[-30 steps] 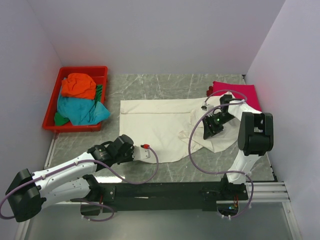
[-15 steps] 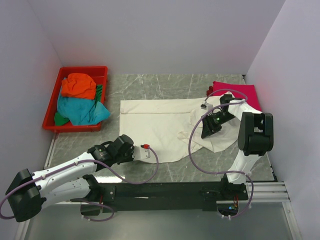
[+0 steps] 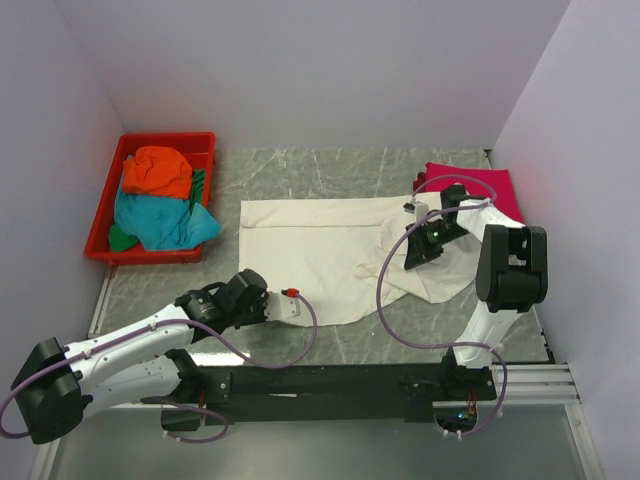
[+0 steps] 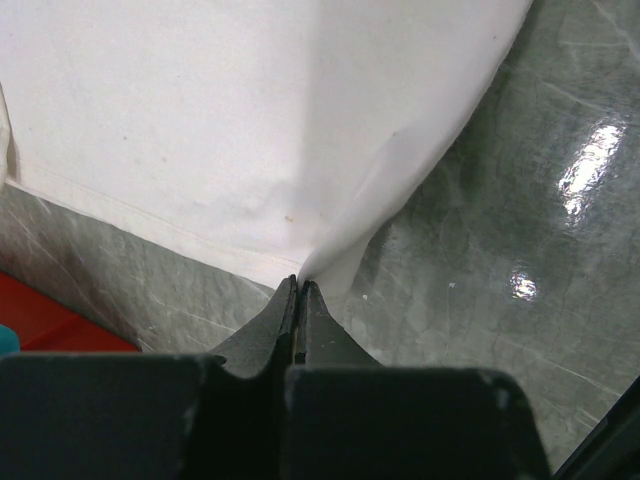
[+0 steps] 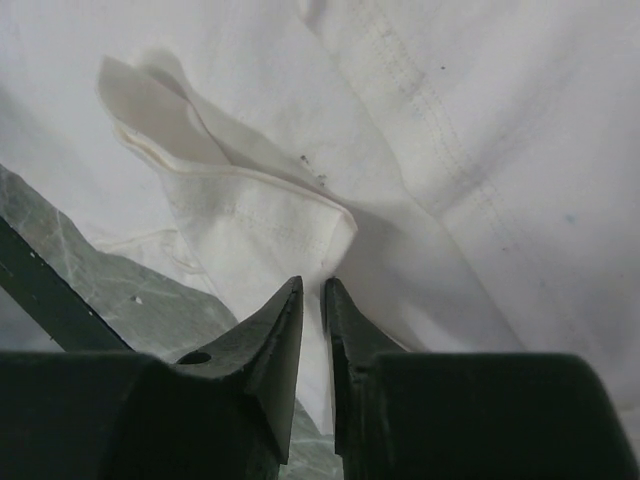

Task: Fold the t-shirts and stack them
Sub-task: Fold the tshirt

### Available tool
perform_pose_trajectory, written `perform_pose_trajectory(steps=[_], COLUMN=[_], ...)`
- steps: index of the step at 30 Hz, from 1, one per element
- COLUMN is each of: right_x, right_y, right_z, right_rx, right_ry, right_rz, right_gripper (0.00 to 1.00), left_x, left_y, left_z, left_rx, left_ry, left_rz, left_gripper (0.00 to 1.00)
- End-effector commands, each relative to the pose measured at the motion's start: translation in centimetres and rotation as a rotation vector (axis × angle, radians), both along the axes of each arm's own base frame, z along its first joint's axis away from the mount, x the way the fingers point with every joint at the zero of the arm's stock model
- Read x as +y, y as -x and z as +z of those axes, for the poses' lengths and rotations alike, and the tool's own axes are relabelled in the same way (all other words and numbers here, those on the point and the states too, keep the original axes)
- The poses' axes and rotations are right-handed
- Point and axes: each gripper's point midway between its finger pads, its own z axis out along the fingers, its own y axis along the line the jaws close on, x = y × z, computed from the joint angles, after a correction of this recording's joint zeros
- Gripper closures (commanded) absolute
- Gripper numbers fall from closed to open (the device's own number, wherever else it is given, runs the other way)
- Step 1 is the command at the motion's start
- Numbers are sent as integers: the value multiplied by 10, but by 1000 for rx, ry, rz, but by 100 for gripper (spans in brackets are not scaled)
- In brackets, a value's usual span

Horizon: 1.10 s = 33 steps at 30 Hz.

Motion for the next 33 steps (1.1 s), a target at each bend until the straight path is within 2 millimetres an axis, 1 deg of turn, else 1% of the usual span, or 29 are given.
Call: perform_pose_trajectory(steps=[1,2,4,5,6,7,9,10,11,12,13,14,15,16,17,18,19,20,21,22,23,25,26,28,29,32,33], right_x=[-2,-3,-4,-4,-4,-5,-8,-9,-10,-12,-15,-15,-17,-21,-21,-23,-25,-27,-30,-31,-33,-38,-39,-45,-46,-59,-66], right_y=[-26,-28,-29,-31,-30,-31,-30,-30,-24,-22,-17,-5,-1,6,19,28,38,56,66,76,92,109,121,132,137,136,135], right_z=[17,17,18,19,20,25,30,41,47,55,69,76,85,98,103,114,115,114,112,115,107,104,97,96,92,97,101], right_rx=[-112,-127,-140,-152,-159,-180,-212,-250,-249,-291,-333,-324,-375,-421,-435,-477,-482,-476,-472,-494,-477,-488,-475,-499,-507,-583,-608], right_ry=[20,25,31,33,36,39,51,56,56,56,51,35,28,31,24,33,38,39,56,76,75,120,118,170,185,268,298], right_rz=[-27,-29,-30,-30,-26,-23,-6,10,29,84,107,133,193,213,273,308,341,411,443,471,527,576,611,644,660,635,601], right_gripper=[78,83,89,95,98,100,100,100,100,100,100,100,100,100,100,100,100,100,100,100,100,100,100,100,100,100,100], left_x=[-3,-3,-3,-3,-3,-3,-3,-2,-2,-1,-1,-2,-1,-2,-2,-2,-2,-2,-3,-2,-3,-3,-3,-3,-4,-3,-2], left_y=[-1,-2,-1,-2,-2,-2,-2,-2,-2,-2,-2,-2,-1,-1,-1,-2,-2,-1,-1,-1,-1,-2,-2,-2,-2,-2,-3], left_z=[2,3,2,3,3,4,6,6,7,8,9,10,11,12,12,13,14,14,14,13,13,13,13,11,12,11,12], left_rx=[-12,-12,-11,-14,-15,-19,-27,-28,-30,-33,-35,-37,-39,-43,-42,-47,-48,-46,-46,-44,-44,-44,-45,-45,-47,-48,-51], left_ry=[13,15,13,15,14,19,24,25,27,33,36,40,44,47,50,52,53,55,55,52,55,52,53,50,52,48,49], left_rz=[-1,0,-2,0,-1,0,1,2,2,4,4,4,4,2,4,3,5,4,2,2,4,0,0,-2,-4,-1,2], left_gripper=[100,100,100,100,100,100,100,100,100,100,100,100,100,100,100,100,100,99,100,100,100,100,100,100,100,100,100])
